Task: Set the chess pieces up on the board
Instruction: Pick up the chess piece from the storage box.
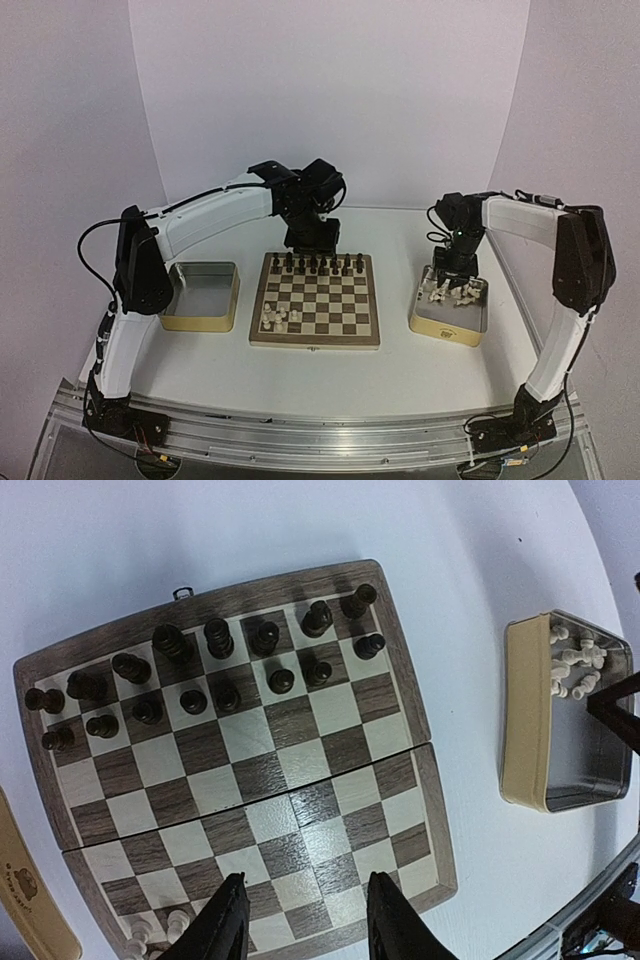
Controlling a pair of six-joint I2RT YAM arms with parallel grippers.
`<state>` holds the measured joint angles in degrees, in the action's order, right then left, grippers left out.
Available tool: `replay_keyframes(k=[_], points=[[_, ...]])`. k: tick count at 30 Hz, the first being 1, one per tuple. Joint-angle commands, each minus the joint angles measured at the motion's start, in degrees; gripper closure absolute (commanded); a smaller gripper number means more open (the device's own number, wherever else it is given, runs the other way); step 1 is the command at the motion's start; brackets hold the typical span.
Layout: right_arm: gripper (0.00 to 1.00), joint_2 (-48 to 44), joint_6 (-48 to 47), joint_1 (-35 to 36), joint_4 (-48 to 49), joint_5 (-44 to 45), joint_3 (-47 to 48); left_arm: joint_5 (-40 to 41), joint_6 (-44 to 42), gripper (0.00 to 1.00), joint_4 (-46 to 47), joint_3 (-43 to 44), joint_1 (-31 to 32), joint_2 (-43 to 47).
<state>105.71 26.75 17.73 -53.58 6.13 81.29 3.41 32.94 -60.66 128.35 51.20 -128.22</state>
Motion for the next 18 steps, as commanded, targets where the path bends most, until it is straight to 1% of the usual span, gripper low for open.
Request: replay_keyframes(k=[1,7,13,18], points=[[0.73,3.9,-2.0,-0.6,2.2,-1.2,3.3,-1.0,0.1,0.60,2.5,1.3,0.1,0.3],[0.74,6.7,-2.4,-0.5,3.2,-2.6,5.0,-0.9,0.2,0.60,2.7,1.3,0.0,0.0],[0.80,9.3,-2.5,-0.6,4.0,-2.9,6.1,-1.0,0.2,0.60,2.9,1.2,0.0,-0.3],[0.81,10.7,-2.5,-0.5,4.2,-2.8,6.4,-1.0,0.1,0.60,2.9,1.4,0.0,-0.7]])
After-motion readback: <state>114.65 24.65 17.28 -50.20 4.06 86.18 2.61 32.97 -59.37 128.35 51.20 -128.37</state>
